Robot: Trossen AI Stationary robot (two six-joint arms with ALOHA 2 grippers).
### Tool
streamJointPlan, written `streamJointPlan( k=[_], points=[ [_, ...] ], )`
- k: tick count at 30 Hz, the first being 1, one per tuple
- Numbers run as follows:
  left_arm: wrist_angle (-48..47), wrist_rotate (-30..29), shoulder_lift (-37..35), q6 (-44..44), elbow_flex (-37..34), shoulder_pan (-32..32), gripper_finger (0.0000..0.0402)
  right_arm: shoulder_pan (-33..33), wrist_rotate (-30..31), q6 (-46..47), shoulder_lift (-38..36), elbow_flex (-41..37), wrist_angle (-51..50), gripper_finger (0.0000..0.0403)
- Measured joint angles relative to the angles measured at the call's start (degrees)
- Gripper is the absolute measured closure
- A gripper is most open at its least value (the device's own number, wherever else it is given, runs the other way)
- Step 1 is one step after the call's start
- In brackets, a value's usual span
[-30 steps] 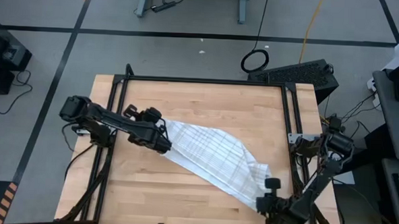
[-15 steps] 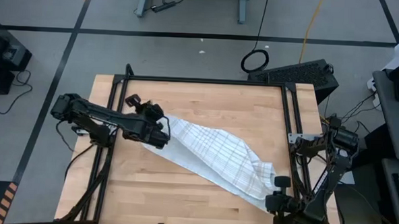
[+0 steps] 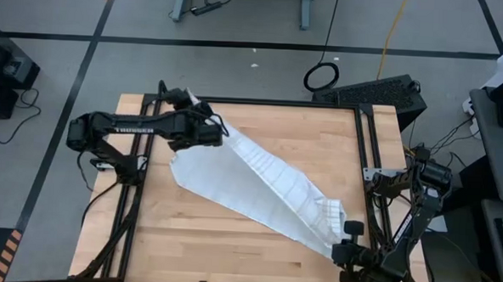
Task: Roll towel
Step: Fold the white towel
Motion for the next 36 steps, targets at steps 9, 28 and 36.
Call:
streamJointPlan(
  k=[9,28,36],
  points=[
    [-2.29,28.07,-4.00,1.38,0.00,-4.72,0.0391,0.18,-1.88,-2.16,0.00,0.00,4.61,0.0403],
    [-9.39,51.00,-8.60,-12.27,-12.34,-6.76,0.0391,0.12,0.00,-7.94,0.00,-0.02,13.16,0.0403],
    [-4.73,58.47,-8.60,-13.66,-18.11,-9.28,0.0383,0.12,0.03,-7.97,0.00,-0.02,13.56,0.0403]
  ],
)
